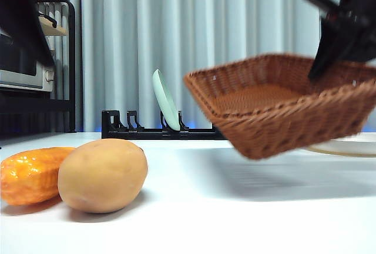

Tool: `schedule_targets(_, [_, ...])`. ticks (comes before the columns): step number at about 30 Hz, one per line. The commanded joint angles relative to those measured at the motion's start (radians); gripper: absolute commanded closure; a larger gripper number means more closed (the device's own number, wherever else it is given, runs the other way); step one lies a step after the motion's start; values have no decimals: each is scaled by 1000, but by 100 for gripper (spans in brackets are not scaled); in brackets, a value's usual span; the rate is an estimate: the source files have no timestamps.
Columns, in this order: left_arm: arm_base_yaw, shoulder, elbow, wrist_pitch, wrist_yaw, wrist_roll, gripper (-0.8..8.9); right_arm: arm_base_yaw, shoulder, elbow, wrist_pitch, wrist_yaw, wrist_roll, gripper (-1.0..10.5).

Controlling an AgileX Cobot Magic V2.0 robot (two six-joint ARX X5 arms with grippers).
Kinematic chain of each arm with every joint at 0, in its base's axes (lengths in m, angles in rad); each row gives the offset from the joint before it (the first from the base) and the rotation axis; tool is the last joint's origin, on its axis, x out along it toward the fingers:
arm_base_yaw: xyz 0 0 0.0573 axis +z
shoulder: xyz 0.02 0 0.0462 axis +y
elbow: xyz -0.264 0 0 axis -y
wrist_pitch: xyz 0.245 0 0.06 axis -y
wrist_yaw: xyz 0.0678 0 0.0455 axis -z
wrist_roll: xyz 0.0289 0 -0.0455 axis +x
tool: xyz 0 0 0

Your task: Pick up the basket,pick up the corn from the table,pick up the potato from the table,pick up the cucumber from the table,put all items into the basket

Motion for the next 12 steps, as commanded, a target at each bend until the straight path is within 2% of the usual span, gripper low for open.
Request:
schedule_targets(1, [-46,64,0,29,-53,-29,373,1,-17,15,-4,-17,5,958])
schedule_targets(5, [-89,181,0,107,-76,-30,373,1,-26,35,-34,-37,16,958])
schedule_targets(8, [-108,262,0,174,-79,-32,373,0,-27,43,-38,-103,26,958])
schedule_targets(12, [-122,351,0,209,-147,-42,373,1,-28,51,-36,-156,31,958])
